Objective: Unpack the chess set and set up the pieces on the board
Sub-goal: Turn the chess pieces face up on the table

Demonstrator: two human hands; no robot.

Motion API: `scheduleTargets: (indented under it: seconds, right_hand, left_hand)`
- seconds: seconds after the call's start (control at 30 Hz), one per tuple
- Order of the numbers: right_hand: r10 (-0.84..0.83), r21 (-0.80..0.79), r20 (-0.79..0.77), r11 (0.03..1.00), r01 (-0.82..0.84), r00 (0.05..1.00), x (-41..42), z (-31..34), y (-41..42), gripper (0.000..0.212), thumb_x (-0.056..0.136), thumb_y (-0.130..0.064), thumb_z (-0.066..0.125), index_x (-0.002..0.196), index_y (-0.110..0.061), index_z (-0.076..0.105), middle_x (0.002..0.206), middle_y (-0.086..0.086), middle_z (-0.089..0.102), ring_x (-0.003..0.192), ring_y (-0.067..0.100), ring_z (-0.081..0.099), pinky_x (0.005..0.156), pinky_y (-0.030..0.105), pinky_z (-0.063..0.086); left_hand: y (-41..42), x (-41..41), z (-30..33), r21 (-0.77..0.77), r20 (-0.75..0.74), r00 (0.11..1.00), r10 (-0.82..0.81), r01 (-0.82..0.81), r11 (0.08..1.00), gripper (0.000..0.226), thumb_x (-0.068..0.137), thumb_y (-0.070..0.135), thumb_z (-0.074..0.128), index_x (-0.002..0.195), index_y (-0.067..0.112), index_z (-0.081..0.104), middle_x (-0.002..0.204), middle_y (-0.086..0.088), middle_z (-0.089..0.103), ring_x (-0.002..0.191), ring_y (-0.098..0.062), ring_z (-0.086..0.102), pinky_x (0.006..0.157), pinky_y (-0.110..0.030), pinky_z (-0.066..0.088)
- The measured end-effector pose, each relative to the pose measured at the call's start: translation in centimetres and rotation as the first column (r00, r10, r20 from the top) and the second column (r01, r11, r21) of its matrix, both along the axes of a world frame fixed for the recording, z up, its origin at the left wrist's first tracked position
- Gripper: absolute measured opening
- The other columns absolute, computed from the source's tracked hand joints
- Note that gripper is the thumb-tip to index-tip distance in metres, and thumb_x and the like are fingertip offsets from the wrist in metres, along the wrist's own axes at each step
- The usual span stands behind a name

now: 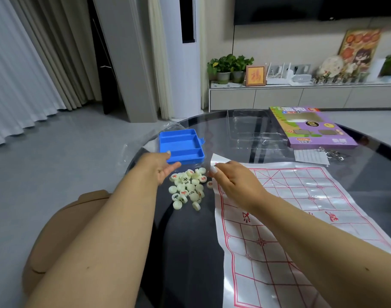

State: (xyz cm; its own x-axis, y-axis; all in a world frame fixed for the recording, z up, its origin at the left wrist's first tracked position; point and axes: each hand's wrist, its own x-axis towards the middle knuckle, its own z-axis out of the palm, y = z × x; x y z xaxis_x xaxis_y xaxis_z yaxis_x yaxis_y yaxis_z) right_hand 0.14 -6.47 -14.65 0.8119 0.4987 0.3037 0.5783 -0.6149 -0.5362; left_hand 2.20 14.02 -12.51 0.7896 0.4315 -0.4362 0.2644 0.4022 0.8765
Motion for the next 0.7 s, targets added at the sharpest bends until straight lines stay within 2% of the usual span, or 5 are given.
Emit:
scheduleTargets:
  seconds: [0.1,0.2,0.4,0.53,0.7]
  right_hand:
    - [0.02,0.003,-0.006,1.0,-0.02,1.0,-0.4,-0.5,-0.5,0.059,0.094,-0.052,0.02,0.09,-0.013,0.064,0.081,0.0,0.06,0.088,0.011,0.046,0.073,0.028,0.04]
    - [0.028,0.059,-0.016,0.998,-0.027,0.999,-0.6,-0.8,-0.4,0.051,0.098,-0.049,0.025,0.081,-0.016,0.061,0.075,-0.002,0.058,0.086,0.012,0.044,0.075,0.033,0.042]
    - [0.068,0.036,0.04,0.997,-0.07,0.997,-2.2,-0.6,0.9,0.042,0.099,-0.04,0.031,0.068,-0.024,0.054,0.067,-0.007,0.052,0.08,0.014,0.042,0.074,0.036,0.038]
    - [0.062,-0.073,0.125,0.996,-0.053,0.99,-3.4,-1.2,1.8,0.027,0.089,-0.041,0.051,0.102,-0.024,0.067,0.096,-0.007,0.065,0.092,0.012,0.043,0.08,0.031,0.033]
    - [-0.045,-0.091,0.172,0.994,0.062,0.984,-4.3,-2.5,2.8,0.033,0.082,-0.04,0.064,0.11,-0.023,0.064,0.105,-0.005,0.064,0.1,0.017,0.047,0.083,0.032,0.037]
  left_hand:
    - [-0.8,-1.6,0.1,0.347,-0.073,0.995,-0.07,0.091,0.933,0.016,0.094,0.015,0.06,0.102,0.002,0.059,0.085,-0.008,0.059,0.058,-0.014,0.056,0.05,-0.022,0.047]
    - [-2.0,-4.0,-0.1,0.657,-0.055,0.987,-0.152,0.151,0.738,0.008,0.089,0.022,0.066,0.085,0.015,0.067,0.079,0.001,0.063,0.065,-0.011,0.052,0.056,-0.023,0.04]
    - [-2.8,-8.3,-1.7,0.792,-0.077,0.959,-0.273,0.225,0.568,0.007,0.085,0.017,0.071,0.086,0.024,0.071,0.086,0.008,0.069,0.079,-0.005,0.063,0.063,-0.016,0.045]
    - [-2.6,-9.8,-3.5,0.873,-0.175,0.954,-0.244,0.265,0.41,0.02,0.081,0.021,0.075,0.099,0.025,0.071,0.094,0.009,0.067,0.084,-0.007,0.061,0.071,-0.019,0.044]
    - [-2.6,-10.8,-4.7,0.922,-0.166,0.975,-0.148,0.207,0.326,0.034,0.077,0.026,0.078,0.109,0.022,0.068,0.101,0.004,0.062,0.085,-0.01,0.058,0.072,-0.02,0.039]
